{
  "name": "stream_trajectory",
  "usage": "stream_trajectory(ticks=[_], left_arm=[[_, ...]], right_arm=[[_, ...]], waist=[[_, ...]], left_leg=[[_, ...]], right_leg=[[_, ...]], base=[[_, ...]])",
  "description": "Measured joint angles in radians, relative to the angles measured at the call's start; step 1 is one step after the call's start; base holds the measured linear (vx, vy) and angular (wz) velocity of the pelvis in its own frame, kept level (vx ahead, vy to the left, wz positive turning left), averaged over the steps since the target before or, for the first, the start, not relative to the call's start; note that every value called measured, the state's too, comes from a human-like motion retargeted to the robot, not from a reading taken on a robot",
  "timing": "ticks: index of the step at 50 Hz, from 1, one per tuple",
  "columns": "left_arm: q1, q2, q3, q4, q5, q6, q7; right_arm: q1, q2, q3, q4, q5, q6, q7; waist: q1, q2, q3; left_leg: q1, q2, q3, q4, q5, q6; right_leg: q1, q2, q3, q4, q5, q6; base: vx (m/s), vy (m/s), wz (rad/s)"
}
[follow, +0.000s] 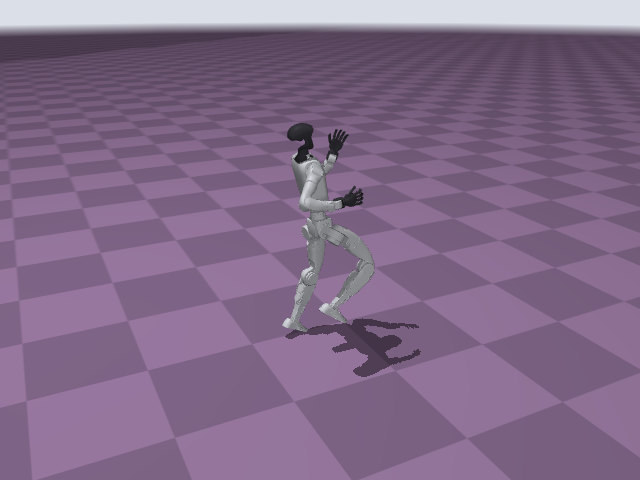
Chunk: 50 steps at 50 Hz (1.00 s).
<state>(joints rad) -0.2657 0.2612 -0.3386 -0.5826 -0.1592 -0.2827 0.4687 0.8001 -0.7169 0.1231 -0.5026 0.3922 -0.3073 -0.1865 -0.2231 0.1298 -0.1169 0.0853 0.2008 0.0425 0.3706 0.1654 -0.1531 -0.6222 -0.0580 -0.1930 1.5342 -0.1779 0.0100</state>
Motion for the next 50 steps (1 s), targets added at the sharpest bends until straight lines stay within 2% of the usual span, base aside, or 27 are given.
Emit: stream_trajectory(ticks=[2,5,7,8,10,11,13,15,17,18,20,22,23,25,27,30,32,34,35,37,40,42,44,46,47,48,50], left_arm=[[0.084,0.003,0.011,-0.059,-0.072,0.003,-0.061],[0.206,0.034,0.028,-0.058,-0.205,0.000,-0.093],[0.307,0.080,0.027,-0.012,-0.257,-0.021,-0.067],[0.341,0.101,0.028,0.024,-0.283,-0.030,-0.053],[0.447,0.154,0.062,0.107,-0.308,-0.040,-0.015],[0.529,0.189,0.105,0.142,-0.327,-0.042,-0.016],[0.729,0.265,0.193,0.179,-0.369,-0.039,-0.048],[0.922,0.345,0.222,0.158,-0.379,-0.028,-0.082],[1.014,0.447,0.183,0.098,-0.369,-0.011,-0.103],[1.043,0.492,0.168,0.067,-0.369,-0.001,-0.127],[1.107,0.523,0.161,0.032,-0.378,0.023,-0.178],[1.138,0.469,0.151,0.053,-0.347,0.051,-0.183],[1.120,0.423,0.128,0.084,-0.311,0.067,-0.171],[1.010,0.319,0.064,0.185,-0.216,0.084,-0.137],[0.813,0.230,0.015,0.303,-0.139,0.070,-0.081],[0.422,0.126,-0.055,0.428,-0.099,0.020,0.067],[0.134,0.114,-0.069,0.411,-0.090,-0.004,0.148],[-0.075,0.107,-0.052,0.332,-0.047,0.000,0.145],[-0.147,0.096,-0.042,0.285,-0.017,0.007,0.131],[-0.164,0.061,-0.032,0.177,0.001,0.003,0.125],[-0.076,0.008,0.004,0.007,-0.044,-0.018,0.078],[-0.020,-0.012,0.033,-0.081,-0.122,-0.020,-0.018],[0.030,-0.015,0.054,-0.123,-0.211,-0.009,-0.090],[0.100,-0.016,0.059,-0.121,-0.284,0.016,-0.124],[0.140,-0.016,0.055,-0.101,-0.315,0.020,-0.145],[0.209,0.000,0.064,-0.070,-0.315,0.020,-0.153],[0.325,0.034,0.090,0.028,-0.366,-0.021,-0.131]], right_arm=[[-0.003,0.065,0.001,0.058,0.019,0.019,-0.007],[-0.190,0.133,0.070,0.192,-0.010,0.066,-0.068],[-0.373,0.184,0.136,0.317,-0.011,0.088,-0.098],[-0.473,0.214,0.156,0.376,-0.050,0.094,-0.115],[-0.674,0.249,0.169,0.436,-0.107,0.083,-0.189],[-0.777,0.249,0.158,0.402,-0.095,0.072,-0.202],[-0.953,0.266,0.130,0.287,-0.045,0.055,-0.181],[-1.029,0.319,0.108,0.120,-0.019,0.048,-0.158],[-0.983,0.360,0.096,-0.081,-0.013,0.037,-0.153],[-0.942,0.363,0.093,-0.175,-0.013,0.030,-0.136],[-0.853,0.350,0.112,-0.306,0.040,0.014,-0.075],[-0.759,0.317,0.161,-0.312,0.003,0.006,-0.072],[-0.712,0.303,0.193,-0.281,-0.008,0.007,-0.073],[-0.642,0.277,0.241,-0.166,-0.078,0.024,-0.070],[-0.610,0.270,0.260,-0.017,-0.174,0.040,-0.099],[-0.567,0.289,0.229,0.200,-0.281,0.036,-0.199],[-0.478,0.283,0.148,0.242,-0.196,0.014,-0.212],[-0.326,0.239,0.071,0.185,-0.104,-0.012,-0.170],[-0.241,0.206,0.043,0.139,-0.075,-0.022,-0.143],[-0.103,0.098,0.022,0.044,-0.051,-0.029,-0.084],[0.038,-0.051,-0.019,-0.010,-0.010,-0.006,0.035],[0.079,-0.032,-0.047,0.059,-0.040,0.036,0.095],[0.039,0.043,-0.046,0.177,-0.095,0.079,0.108],[-0.077,0.142,-0.039,0.333,-0.145,0.135,0.147],[-0.150,0.192,-0.036,0.406,-0.160,0.166,0.167],[-0.226,0.239,-0.033,0.481,-0.120,0.182,0.166],[-0.417,0.301,-0.050,0.560,-0.090,0.176,0.080]], waist=[[0.022,-0.062,0.060],[0.137,-0.151,0.174],[0.226,-0.212,0.179],[0.276,-0.222,0.196],[0.388,-0.211,0.245],[0.441,-0.191,0.285],[0.498,-0.158,0.334],[0.472,-0.166,0.295],[0.463,-0.209,0.214],[0.479,-0.224,0.185],[0.503,-0.213,0.154],[0.464,-0.132,0.160],[0.422,-0.086,0.168],[0.348,-0.043,0.130],[0.314,-0.032,0.094],[0.214,-0.050,0.174],[0.104,-0.075,0.253],[0.074,-0.075,0.225],[0.090,-0.067,0.174],[0.123,-0.025,0.037],[0.041,0.052,-0.093],[0.004,0.021,-0.059],[0.042,-0.049,0.046],[0.125,-0.115,0.113],[0.166,-0.147,0.122],[0.183,-0.178,0.097],[0.207,-0.197,0.129]], left_leg=[[-0.062,-0.046,0.023,0.300,-0.091,0.051],[-0.300,-0.068,0.135,0.999,-0.314,0.172],[-0.578,-0.082,0.184,1.443,-0.416,0.208],[-0.725,-0.074,0.194,1.635,-0.454,0.201],[-0.967,-0.036,0.184,1.935,-0.524,0.139],[-1.022,-0.002,0.167,2.011,-0.556,0.099],[-1.066,0.069,0.130,2.073,-0.606,0.070],[-1.055,0.081,0.124,1.999,-0.602,0.147],[-0.979,0.002,0.157,1.798,-0.521,0.213],[-0.898,-0.037,0.169,1.665,-0.466,0.212],[-0.647,-0.078,0.173,1.338,-0.342,0.162],[-0.321,-0.061,0.137,0.913,-0.164,0.066],[-0.172,-0.049,0.107,0.677,-0.051,0.013],[-0.012,-0.048,0.057,0.259,0.134,-0.060],[0.018,-0.028,0.051,0.087,-0.035,-0.046],[0.054,-0.024,0.062,0.062,-0.523,0.068],[0.016,-0.044,-0.022,0.160,-0.630,0.142],[-0.036,-0.055,-0.055,0.206,-0.584,0.154],[-0.045,-0.054,-0.038,0.177,-0.524,0.146],[0.004,-0.034,0.014,-0.008,-0.306,0.101],[0.006,-0.018,-0.074,-0.140,0.023,-0.013],[-0.011,-0.055,-0.096,0.012,0.002,0.007],[-0.070,-0.090,-0.016,0.382,-0.135,0.081],[-0.272,-0.122,0.068,0.879,-0.294,0.160],[-0.422,-0.139,0.101,1.126,-0.357,0.185],[-0.603,-0.147,0.126,1.358,-0.395,0.196],[-0.943,-0.139,0.145,1.747,-0.431,0.162]], right_leg=[[0.332,0.007,0.076,-0.431,0.176,0.089],[0.751,-0.010,0.299,-1.107,0.448,0.189],[0.837,-0.082,0.425,-1.315,0.367,0.168],[0.847,-0.107,0.443,-1.347,0.207,0.118],[0.848,-0.126,0.446,-1.361,-0.083,0.023],[0.842,-0.114,0.480,-1.343,-0.142,-0.017],[0.825,-0.076,0.546,-1.287,-0.173,-0.064],[0.825,-0.066,0.522,-1.286,-0.083,-0.040],[0.851,-0.100,0.451,-1.382,0.112,0.025],[0.863,-0.111,0.434,-1.421,0.222,0.056],[0.882,-0.096,0.385,-1.425,0.348,0.064],[0.847,-0.016,0.268,-1.208,0.247,-0.033],[0.772,0.030,0.203,-0.988,0.139,-0.097],[0.441,0.074,0.113,-0.409,-0.091,-0.192],[0.052,0.096,0.062,0.094,-0.216,-0.185],[-0.354,0.044,0.030,0.616,-0.314,-0.041],[-0.430,-0.033,0.049,0.755,-0.373,0.039],[-0.453,-0.078,0.055,0.743,-0.364,0.024],[-0.458,-0.080,0.053,0.700,-0.334,-0.006],[-0.391,-0.024,0.030,0.509,-0.220,-0.047],[-0.117,0.024,-0.005,0.084,-0.033,-0.016],[0.196,0.018,0.024,-0.291,0.095,0.047],[0.539,0.016,0.128,-0.727,0.266,0.110],[0.760,-0.023,0.271,-1.110,0.442,0.165],[0.806,-0.058,0.327,-1.234,0.462,0.179],[0.809,-0.095,0.352,-1.295,0.386,0.164],[0.815,-0.142,0.318,-1.340,0.044,0.085]], base=[[0.24,-0.08,0.74],[0.16,-0.09,-0.45],[0.06,-0.09,-0.89],[0.02,-0.07,-1.03],[-0.01,-0.07,-1.52],[-0.03,-0.07,-1.98],[0.01,-0.05,-1.46],[0.21,0.01,0.49],[0.33,0.09,1.13],[0.31,0.11,0.20],[0.27,0.11,-0.73],[0.18,0.10,-0.76],[0.08,0.10,-0.22],[-0.03,0.07,-0.09],[-0.12,0.06,-0.40],[-0.14,0.12,0.94],[-0.09,0.08,2.37],[0.08,0.00,0.77],[0.26,-0.05,-1.02],[0.35,-0.08,-1.36],[0.32,-0.10,0.48],[0.21,-0.07,1.38],[0.11,-0.07,0.23],[0.00,-0.08,-0.84],[-0.07,-0.09,-0.62],[-0.09,-0.09,-0.10],[-0.10,-0.08,0.11]])
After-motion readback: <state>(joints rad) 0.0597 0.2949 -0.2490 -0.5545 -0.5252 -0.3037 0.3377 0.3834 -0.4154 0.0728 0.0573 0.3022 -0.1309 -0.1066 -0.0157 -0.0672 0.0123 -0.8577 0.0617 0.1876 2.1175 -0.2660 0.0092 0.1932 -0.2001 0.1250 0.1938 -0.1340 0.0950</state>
